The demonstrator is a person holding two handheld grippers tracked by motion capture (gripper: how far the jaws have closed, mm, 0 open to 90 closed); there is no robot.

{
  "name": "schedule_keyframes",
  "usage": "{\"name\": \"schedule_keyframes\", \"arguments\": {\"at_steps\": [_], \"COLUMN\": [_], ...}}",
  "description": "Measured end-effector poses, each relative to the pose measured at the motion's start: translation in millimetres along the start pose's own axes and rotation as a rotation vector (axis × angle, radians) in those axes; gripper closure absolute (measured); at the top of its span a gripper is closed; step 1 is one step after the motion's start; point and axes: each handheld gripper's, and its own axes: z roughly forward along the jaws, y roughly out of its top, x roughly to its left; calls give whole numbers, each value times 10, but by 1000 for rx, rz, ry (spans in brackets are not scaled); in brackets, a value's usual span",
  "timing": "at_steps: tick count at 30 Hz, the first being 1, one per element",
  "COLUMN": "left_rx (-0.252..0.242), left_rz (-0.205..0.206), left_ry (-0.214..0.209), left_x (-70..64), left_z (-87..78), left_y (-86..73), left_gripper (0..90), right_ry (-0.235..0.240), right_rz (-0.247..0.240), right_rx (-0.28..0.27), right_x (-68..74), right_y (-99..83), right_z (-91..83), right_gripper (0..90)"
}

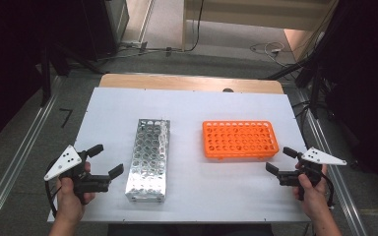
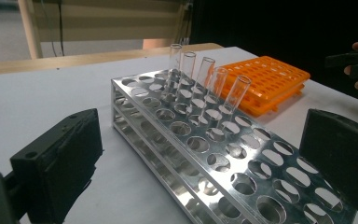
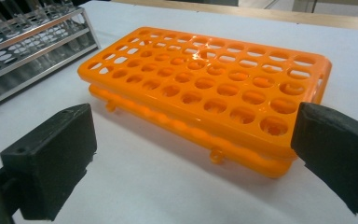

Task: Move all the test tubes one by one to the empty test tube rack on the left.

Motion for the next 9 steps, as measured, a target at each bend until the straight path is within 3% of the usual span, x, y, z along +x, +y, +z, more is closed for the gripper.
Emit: {"name": "schedule_keyframes", "arguments": {"at_steps": [9], "left_rx": [0], "left_rz": [-8], "left_ry": [-13], "left_x": [-2], "left_z": [36], "left_y": [-11], "left_gripper": [0], "right_ry": [6], "right_rz": [3], "right_rx": [14], "right_x": [17], "right_y": [3], "right_z": [33], "right_gripper": [0]}}
